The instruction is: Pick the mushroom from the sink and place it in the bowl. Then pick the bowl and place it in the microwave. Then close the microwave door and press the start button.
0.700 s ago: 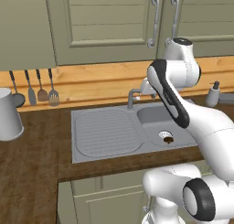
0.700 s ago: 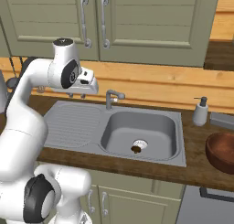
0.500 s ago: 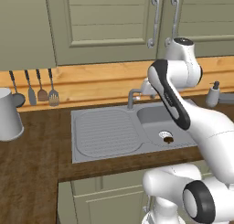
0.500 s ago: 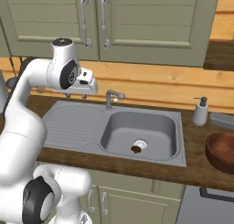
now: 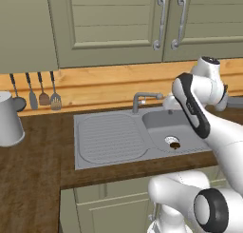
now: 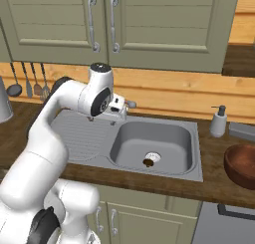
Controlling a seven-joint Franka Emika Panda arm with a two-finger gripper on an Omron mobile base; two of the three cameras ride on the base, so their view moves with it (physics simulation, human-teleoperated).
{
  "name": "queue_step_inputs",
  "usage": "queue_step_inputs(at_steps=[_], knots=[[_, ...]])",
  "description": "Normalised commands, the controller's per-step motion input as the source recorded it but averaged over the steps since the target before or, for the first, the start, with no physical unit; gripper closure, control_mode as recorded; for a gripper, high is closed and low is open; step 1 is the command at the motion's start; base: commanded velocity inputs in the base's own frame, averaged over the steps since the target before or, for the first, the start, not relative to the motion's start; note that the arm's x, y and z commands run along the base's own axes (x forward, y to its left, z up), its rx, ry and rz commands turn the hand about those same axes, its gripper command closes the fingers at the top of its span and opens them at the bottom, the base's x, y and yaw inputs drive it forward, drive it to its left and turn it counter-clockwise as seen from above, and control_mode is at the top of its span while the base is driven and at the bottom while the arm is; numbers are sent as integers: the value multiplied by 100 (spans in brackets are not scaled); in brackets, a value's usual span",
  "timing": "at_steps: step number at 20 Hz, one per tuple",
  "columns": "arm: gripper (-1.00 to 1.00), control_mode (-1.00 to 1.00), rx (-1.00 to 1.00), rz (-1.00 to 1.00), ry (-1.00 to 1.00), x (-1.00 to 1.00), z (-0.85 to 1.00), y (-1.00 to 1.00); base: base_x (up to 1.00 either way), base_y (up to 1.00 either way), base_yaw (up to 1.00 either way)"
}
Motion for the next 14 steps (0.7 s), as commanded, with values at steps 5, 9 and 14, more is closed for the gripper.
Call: queue_step_inputs(at_steps=[5, 9, 14], knots=[[-100, -100, 4, 0, 25, 15, -77, -88, 0, 0, 0], [-100, -100, -3, 0, 19, 29, -75, -22, 0, 0, 0], [-100, -100, 0, 1, 5, 32, -57, -24, 0, 0, 0]])
